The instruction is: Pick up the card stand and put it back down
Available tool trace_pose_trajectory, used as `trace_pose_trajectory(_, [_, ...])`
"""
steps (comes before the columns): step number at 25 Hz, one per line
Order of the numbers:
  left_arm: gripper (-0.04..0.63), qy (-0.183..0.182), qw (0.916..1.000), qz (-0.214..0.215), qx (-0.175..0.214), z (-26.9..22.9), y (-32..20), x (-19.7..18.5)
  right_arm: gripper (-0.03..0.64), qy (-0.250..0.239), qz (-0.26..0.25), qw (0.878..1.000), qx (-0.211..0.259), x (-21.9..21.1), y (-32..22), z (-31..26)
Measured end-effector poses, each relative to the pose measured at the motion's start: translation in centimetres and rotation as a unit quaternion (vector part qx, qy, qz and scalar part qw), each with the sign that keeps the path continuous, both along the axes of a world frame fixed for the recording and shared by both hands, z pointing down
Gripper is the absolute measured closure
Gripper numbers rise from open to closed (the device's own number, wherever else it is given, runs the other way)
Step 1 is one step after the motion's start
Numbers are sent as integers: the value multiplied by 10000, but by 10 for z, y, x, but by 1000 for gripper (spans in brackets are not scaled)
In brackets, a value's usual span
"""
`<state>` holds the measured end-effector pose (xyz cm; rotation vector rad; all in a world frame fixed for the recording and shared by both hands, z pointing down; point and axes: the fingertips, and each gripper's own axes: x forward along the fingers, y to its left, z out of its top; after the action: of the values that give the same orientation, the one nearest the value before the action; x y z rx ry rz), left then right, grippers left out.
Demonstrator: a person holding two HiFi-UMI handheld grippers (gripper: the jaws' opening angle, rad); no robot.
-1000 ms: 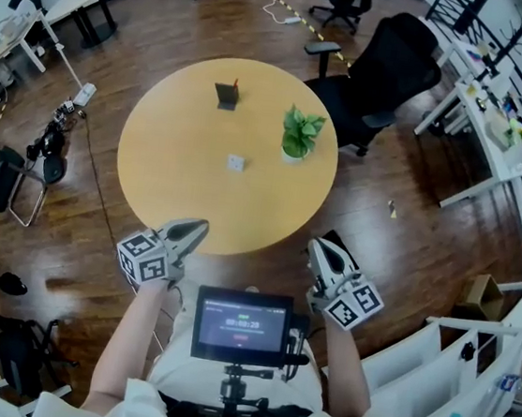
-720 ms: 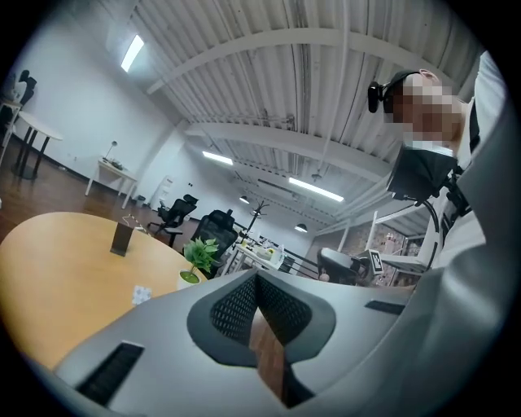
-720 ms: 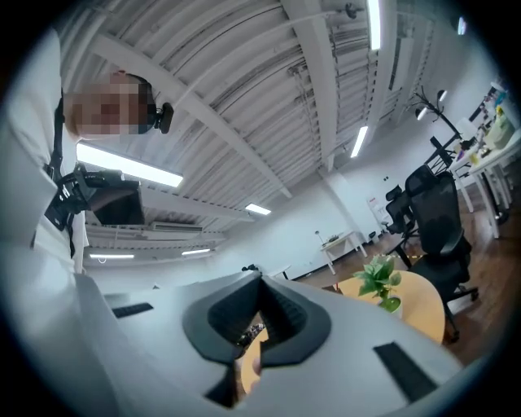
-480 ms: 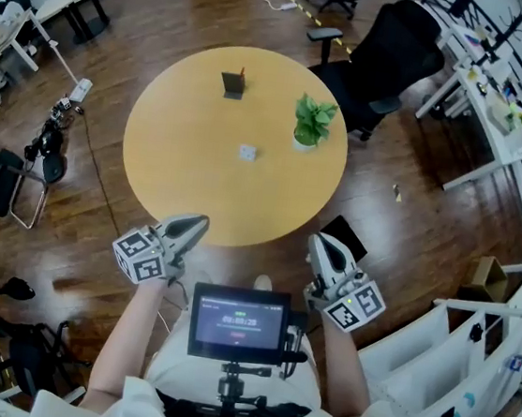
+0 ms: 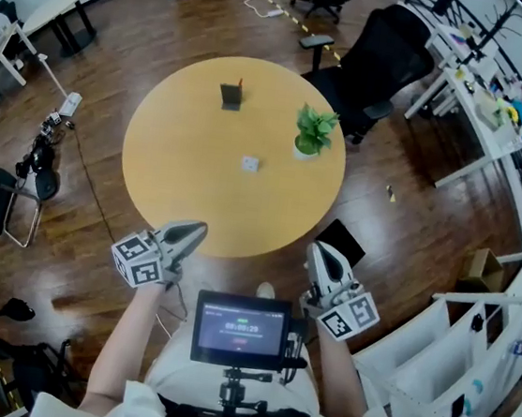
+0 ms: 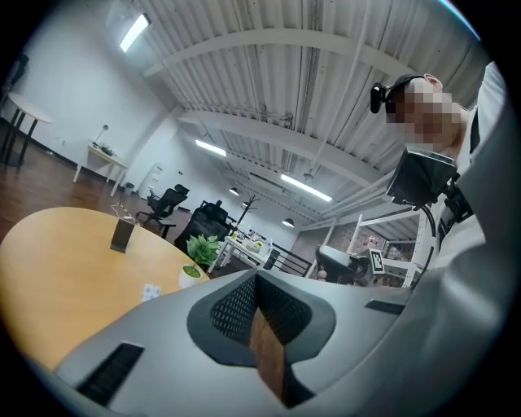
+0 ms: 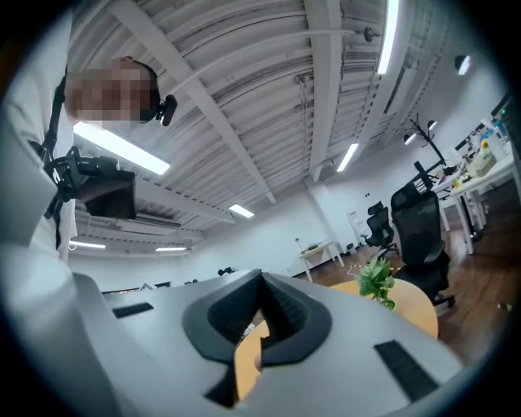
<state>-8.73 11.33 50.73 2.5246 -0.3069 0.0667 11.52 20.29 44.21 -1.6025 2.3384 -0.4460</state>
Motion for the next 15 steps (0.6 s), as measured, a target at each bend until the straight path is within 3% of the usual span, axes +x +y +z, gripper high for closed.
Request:
trace_pose_trajectory(4, [595, -13, 9999, 104, -43, 5, -8, -4, 617, 73, 350, 9994, 1, 1, -8, -9])
trace_pose_trajectory(15, [595, -117, 9998, 118, -83, 12, -15, -7, 617, 546, 516, 9968, -285, -1, -12, 11])
